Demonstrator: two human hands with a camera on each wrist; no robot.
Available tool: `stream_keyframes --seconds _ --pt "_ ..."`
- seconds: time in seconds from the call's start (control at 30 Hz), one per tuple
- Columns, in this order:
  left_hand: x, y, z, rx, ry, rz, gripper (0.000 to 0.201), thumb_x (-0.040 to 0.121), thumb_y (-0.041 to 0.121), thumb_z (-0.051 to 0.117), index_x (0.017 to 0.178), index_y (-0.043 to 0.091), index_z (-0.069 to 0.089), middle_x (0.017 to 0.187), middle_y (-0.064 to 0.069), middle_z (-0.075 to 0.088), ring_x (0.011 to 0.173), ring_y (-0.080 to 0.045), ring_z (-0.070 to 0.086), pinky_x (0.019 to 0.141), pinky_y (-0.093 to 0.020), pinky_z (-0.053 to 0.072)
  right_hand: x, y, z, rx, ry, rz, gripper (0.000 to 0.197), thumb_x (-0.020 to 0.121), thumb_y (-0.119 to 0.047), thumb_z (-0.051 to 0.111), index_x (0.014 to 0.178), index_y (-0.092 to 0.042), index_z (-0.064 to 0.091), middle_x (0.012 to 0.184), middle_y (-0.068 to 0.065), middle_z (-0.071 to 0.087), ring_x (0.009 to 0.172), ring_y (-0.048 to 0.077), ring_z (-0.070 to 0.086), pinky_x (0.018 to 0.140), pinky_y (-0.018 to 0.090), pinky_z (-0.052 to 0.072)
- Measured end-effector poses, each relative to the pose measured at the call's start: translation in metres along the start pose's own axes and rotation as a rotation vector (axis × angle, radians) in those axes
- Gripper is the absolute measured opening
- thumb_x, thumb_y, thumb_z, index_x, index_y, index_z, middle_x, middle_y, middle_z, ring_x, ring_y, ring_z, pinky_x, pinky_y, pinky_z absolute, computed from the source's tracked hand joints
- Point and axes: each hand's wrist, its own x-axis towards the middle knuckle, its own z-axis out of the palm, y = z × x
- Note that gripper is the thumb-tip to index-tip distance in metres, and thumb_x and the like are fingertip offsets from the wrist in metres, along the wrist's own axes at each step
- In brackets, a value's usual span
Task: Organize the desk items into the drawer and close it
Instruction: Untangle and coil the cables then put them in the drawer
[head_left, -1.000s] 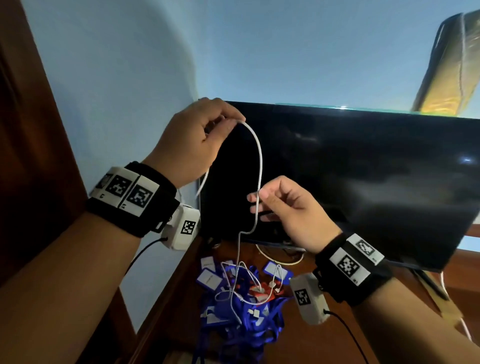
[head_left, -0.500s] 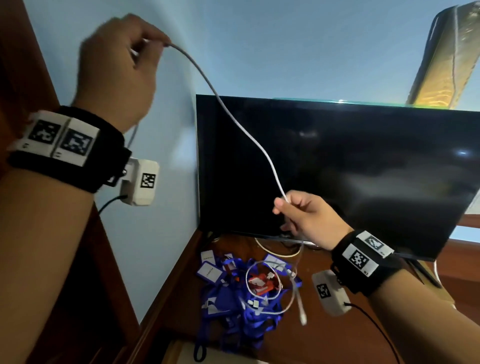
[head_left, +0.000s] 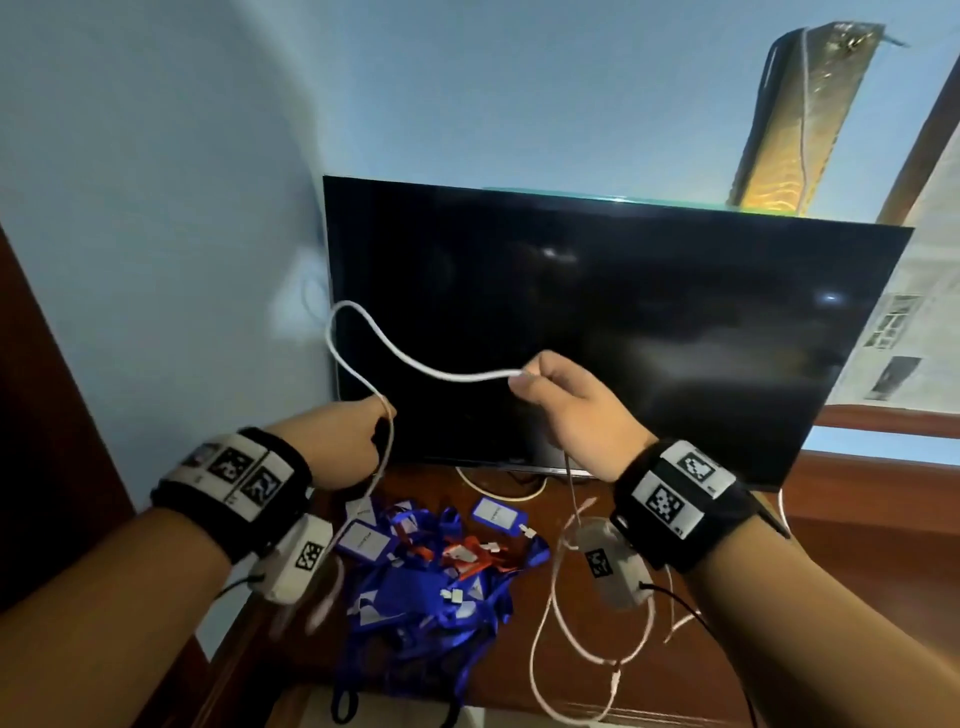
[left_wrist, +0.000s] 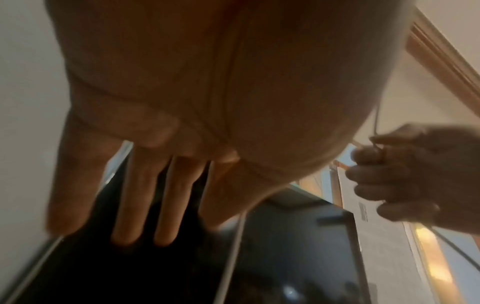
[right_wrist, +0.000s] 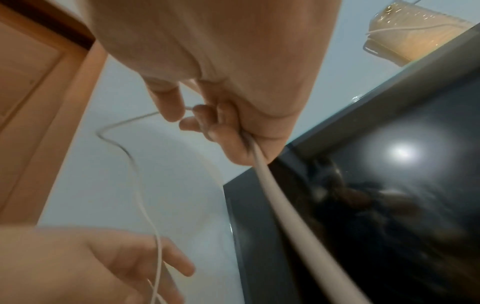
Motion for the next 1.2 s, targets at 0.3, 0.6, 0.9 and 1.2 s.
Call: stream_keyframes --seconds 0.3,0.6,0.9,1.2 --pt "-0.009 0.058 -0.015 -1.083 0.448 0.060 0.116 0.059 0.021 0.060 0.164 0.037 0.013 0.169 0.003 0.026 0.153 -0.019 0.028 0.124 -0.045 0.028 0.023 -0.023 -0.023 -0.199 0.046 -0.119 0.025 0.105 -0.030 0.053 0.084 -0.022 0.064 0.062 -0.013 0.044 0.056 0.006 0.039 0.054 0.022 0.034" --pt "0.011 0.076 -0.009 -0.468 0.338 0.412 0.016 0.100 0.046 0.061 0.100 0.036 0.073 0.094 0.005 0.073 0.089 -0.009 0.068 0.088 -0.033 0.054 0.029 -0.016 -0.034 -0.460 0.102 -0.226 0.017 0.098 -0.033 0.059 0.091 -0.026 0.073 0.092 -0.005 0.066 0.086 0.010 0.062 0.084 0.033 0.050" --pt "0.023 0.007 -0.002 -0.462 0.460 0.303 0.020 0.102 0.037 0.059 0.092 0.028 0.073 0.085 0.005 0.072 0.082 -0.008 0.064 0.082 -0.036 0.050 0.002 0.037 -0.076 -0.674 -0.099 0.038 0.028 0.099 -0.044 0.061 0.081 -0.026 0.072 0.064 -0.007 0.057 0.054 0.006 0.047 0.053 0.013 0.037" --pt "0.019 -0.072 0.012 -0.423 0.485 -0.010 0.026 0.104 0.036 0.059 0.086 0.023 0.073 0.072 -0.005 0.055 0.063 -0.020 0.047 0.065 -0.031 0.038 -0.032 0.105 -0.127 -0.659 -0.010 0.322 0.043 0.095 -0.052 0.062 0.074 -0.016 0.070 0.072 0.018 0.065 0.065 0.021 0.054 0.061 0.032 0.040"
